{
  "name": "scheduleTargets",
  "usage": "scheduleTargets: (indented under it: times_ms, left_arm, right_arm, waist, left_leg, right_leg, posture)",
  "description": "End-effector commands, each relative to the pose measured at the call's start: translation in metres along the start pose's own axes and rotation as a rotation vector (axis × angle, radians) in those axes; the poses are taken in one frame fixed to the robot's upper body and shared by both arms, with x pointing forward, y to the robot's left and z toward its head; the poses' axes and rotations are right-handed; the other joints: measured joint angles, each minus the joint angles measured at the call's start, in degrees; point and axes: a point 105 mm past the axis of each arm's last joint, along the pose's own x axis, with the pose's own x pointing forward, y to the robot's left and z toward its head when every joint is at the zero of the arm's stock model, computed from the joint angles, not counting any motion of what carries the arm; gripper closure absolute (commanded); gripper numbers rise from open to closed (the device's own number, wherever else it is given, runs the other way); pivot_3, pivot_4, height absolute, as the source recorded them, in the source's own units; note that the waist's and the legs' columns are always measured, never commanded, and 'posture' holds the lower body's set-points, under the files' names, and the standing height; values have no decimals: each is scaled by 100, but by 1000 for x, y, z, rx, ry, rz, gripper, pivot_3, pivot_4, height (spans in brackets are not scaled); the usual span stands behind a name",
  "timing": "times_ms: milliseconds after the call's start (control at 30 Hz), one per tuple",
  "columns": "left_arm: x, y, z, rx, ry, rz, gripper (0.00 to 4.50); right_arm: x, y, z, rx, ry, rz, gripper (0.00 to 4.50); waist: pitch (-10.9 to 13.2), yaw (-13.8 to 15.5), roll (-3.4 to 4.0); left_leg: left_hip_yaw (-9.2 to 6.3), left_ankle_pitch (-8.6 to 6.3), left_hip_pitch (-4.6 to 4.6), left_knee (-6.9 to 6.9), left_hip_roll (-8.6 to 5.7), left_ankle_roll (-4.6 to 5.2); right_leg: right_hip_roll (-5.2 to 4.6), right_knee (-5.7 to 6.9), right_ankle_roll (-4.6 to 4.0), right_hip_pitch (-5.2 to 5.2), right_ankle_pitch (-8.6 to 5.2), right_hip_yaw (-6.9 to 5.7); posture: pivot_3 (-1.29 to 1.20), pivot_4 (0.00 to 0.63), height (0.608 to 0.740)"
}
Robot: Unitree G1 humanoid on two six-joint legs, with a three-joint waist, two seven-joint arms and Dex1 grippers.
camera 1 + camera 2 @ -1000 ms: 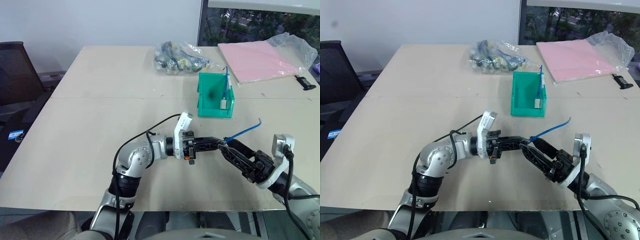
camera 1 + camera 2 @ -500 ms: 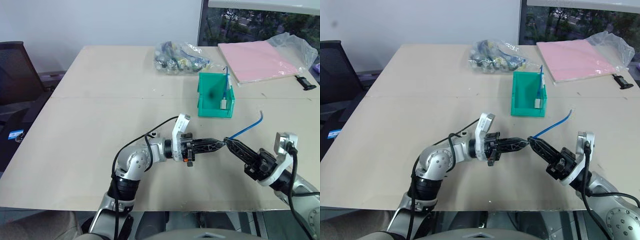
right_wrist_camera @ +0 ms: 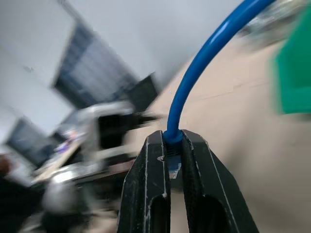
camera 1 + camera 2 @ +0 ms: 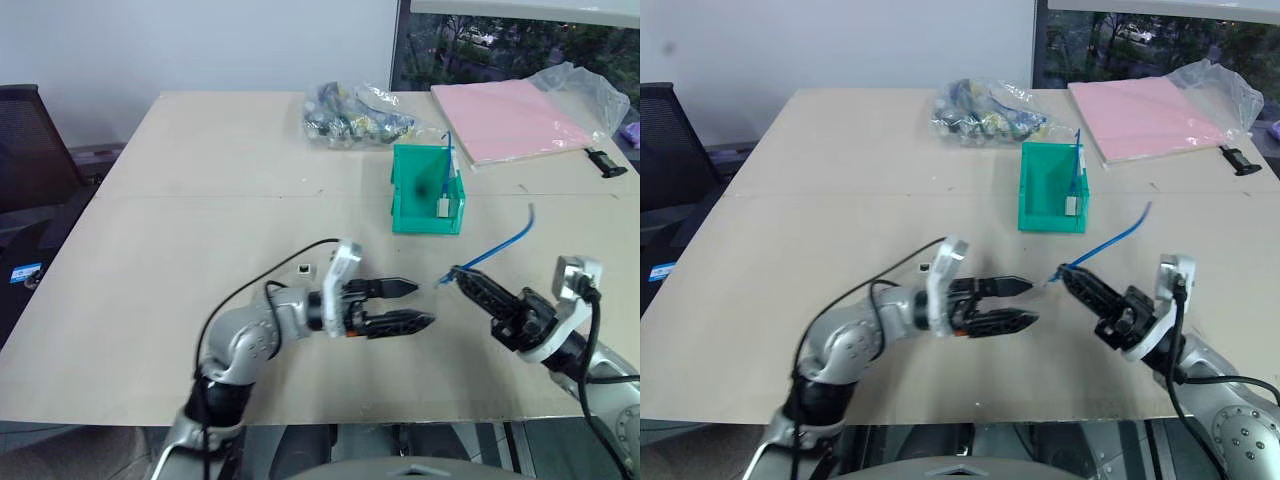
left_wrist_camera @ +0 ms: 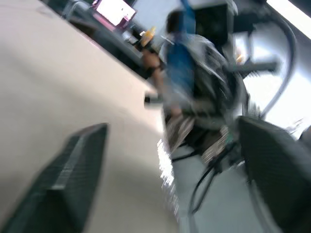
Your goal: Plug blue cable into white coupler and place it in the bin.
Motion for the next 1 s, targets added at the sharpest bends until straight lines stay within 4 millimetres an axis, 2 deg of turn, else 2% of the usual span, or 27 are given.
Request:
scheduleTargets:
  times_ms: [33,100,200,300,367,467,567,700,800,933,1000]
  left_arm:
    - [-15,-14,31,189,-133,128,41]
    - [-31,-17,35,286,-159,278,41]
    - [-59,-9,26,421,-135,574,41]
    - [-78,0,15,493,-125,776,41]
    - [-95,14,5,534,-100,966,41]
    - [-108,36,-15,505,-51,1160,41]
    - [-102,49,-22,507,-50,1177,41]
    - [-95,67,-34,424,-55,1165,41]
    - [-95,80,-36,497,31,1177,41]
    - [-83,83,-37,499,49,1144,41]
    - [-84,86,-36,512,61,1176,41]
  right_arm:
    - [1,-2,14,-61,-38,13,4500]
    - [2,-8,17,-67,-39,7,4500]
    - [7,-16,18,-75,-33,10,4500]
    - [11,-19,18,-81,-30,18,4500]
    - [14,-19,19,-83,-29,25,4500]
    - [16,-20,19,-86,-26,28,4500]
    - [17,-19,19,-88,-23,32,4500]
    - [19,-19,19,-96,-10,39,4500]
    - [20,-20,22,-104,-14,35,4500]
    - [20,-20,22,-110,-16,32,4500]
    - [20,-20,22,-113,-20,27,4500]
  waist:
    - [2,13,-1]
    - [3,13,-2]
    - [3,6,-2]
    - [7,23,-7]
    - [8,81,-8]
    - [7,104,-8]
    - [15,140,-21]
    - [15,145,-21]
    - [15,131,-21]
    - [14,137,-20]
    - [14,139,-20]
  left_leg:
    - [0,0,0,0,0,0]
    - [4,0,-2,0,0,0]
    - [4,0,-2,-3,-2,0]
    - [24,0,13,-27,-6,0]
    - [14,0,10,-27,-6,0]
    - [19,0,12,-27,-8,0]
    - [18,-1,8,-27,-10,0]
    - [19,-1,6,-27,-10,0]
    - [21,-1,8,-27,-10,0]
    - [21,-1,7,-28,-8,0]
    - [23,-1,6,-28,-9,0]
  right_leg:
    - [-1,0,0,0,0,1]
    - [-8,-5,0,1,0,4]
    - [-8,-10,1,0,0,4]
    - [-10,-19,1,3,1,27]
    - [-10,-19,1,1,2,16]
    - [-11,-21,4,3,3,21]
    - [-9,-21,8,1,5,18]
    - [-11,-20,9,-1,6,17]
    - [-9,-19,10,-2,7,18]
    - [-7,-16,10,-5,7,18]
    - [-12,-17,11,-5,7,19]
  posture:
    - [0,150,740]
    - [0,150,740]
    - [0,150,740]
    - [0,150,740]
    - [0,150,740]
    - [0,150,740]
    - [0,150,740]
    - [0,150,740]
    - [0,150,740]
    - [0,150,740]
    - [0,150,740]
